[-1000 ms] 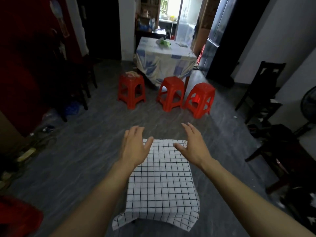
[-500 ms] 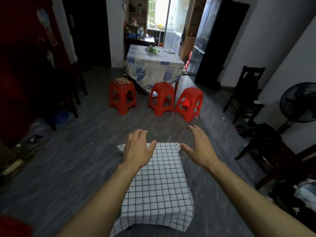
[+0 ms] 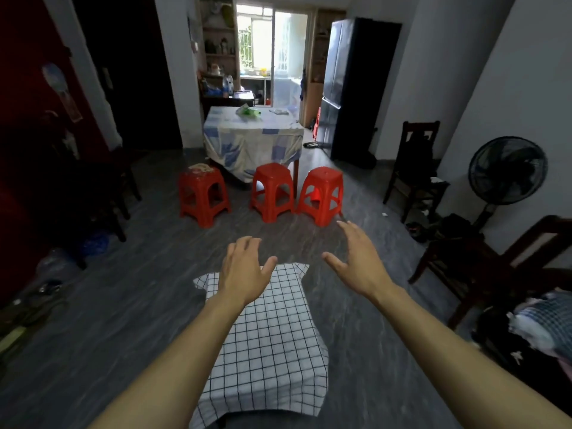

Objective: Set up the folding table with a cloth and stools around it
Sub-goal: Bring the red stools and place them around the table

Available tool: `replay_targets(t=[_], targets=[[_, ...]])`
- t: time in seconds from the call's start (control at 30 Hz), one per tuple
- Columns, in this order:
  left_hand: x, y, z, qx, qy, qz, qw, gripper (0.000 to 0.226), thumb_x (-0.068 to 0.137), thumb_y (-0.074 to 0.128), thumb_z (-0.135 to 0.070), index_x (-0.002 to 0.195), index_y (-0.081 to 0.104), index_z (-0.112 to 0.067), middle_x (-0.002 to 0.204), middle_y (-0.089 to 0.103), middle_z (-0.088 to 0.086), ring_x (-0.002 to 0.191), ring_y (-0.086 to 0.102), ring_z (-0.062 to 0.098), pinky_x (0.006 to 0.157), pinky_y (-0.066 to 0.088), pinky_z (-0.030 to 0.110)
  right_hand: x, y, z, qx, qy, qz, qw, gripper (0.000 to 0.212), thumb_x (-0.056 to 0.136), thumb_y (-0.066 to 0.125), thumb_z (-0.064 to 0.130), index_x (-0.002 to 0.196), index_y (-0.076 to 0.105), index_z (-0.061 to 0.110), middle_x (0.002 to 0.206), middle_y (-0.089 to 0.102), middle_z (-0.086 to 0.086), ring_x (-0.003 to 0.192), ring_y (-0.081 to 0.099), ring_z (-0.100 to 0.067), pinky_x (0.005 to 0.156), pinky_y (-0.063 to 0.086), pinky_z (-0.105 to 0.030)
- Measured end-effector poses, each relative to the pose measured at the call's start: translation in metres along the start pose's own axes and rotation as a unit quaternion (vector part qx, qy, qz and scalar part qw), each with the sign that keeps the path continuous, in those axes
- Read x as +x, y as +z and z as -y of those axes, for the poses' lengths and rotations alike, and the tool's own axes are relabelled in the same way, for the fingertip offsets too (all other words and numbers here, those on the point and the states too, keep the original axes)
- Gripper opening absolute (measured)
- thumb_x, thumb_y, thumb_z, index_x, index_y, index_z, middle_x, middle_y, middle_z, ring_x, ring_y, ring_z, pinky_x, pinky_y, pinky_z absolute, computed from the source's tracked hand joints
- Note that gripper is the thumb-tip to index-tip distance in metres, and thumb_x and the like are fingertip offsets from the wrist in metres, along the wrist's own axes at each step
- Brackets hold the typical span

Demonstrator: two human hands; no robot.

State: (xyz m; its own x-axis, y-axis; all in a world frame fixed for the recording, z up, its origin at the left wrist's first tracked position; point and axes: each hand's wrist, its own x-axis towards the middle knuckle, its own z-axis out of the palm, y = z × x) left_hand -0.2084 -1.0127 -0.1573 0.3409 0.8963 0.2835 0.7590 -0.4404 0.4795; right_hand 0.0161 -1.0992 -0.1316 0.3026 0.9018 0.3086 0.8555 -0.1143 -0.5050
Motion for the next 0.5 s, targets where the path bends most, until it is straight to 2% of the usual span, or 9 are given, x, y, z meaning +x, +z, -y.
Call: replay_targets(t=[0.2, 0.37, 0.5], targets=[[-0.046, 0.025, -0.07, 0.066, 0.036, 0.026, 0.997, 0.06, 0.093, 0.051, -0.051, 0.142, 0.043, -0.017, 0.147, 0.041, 0.002, 0.133, 0.035, 0.022, 0.108, 0.038, 0.038, -0.059, -0.058, -0.062, 0.007, 0.013, 0.002, 1.0, 0.08, 0.089, 0.068, 0.041, 0.154, 0.029, 0.016, 0.161, 0.026, -0.007, 0.149, 0.019, -0.02, 0.122, 0.018, -0.035], [-0.077, 0.048, -0.119, 0.05, 0.028, 0.044, 0.997, 0.058, 0.093, 0.053, -0.051, 0.14, 0.044, -0.019, 0.144, 0.043, -0.002, 0.131, 0.037, 0.019, 0.103, 0.04, 0.036, -0.1, -0.085, -0.113, 0.018, 0.044, 0.013, 0.999, 0.078, 0.09, 0.068, 0.042, 0.153, 0.03, 0.016, 0.16, 0.027, -0.006, 0.149, 0.019, -0.019, 0.121, 0.018, -0.034], [-0.075, 0.061, -0.153, 0.04, 0.053, 0.042, 0.997, 0.057, 0.092, 0.054, -0.051, 0.139, 0.046, -0.018, 0.142, 0.045, 0.0, 0.128, 0.039, 0.02, 0.103, 0.042, 0.036, -0.112, -0.103, -0.135, 0.039, 0.045, -0.013, 0.998, 0.073, 0.09, 0.069, 0.038, 0.151, 0.035, 0.016, 0.158, 0.031, -0.006, 0.147, 0.023, -0.018, 0.118, 0.016, -0.028]])
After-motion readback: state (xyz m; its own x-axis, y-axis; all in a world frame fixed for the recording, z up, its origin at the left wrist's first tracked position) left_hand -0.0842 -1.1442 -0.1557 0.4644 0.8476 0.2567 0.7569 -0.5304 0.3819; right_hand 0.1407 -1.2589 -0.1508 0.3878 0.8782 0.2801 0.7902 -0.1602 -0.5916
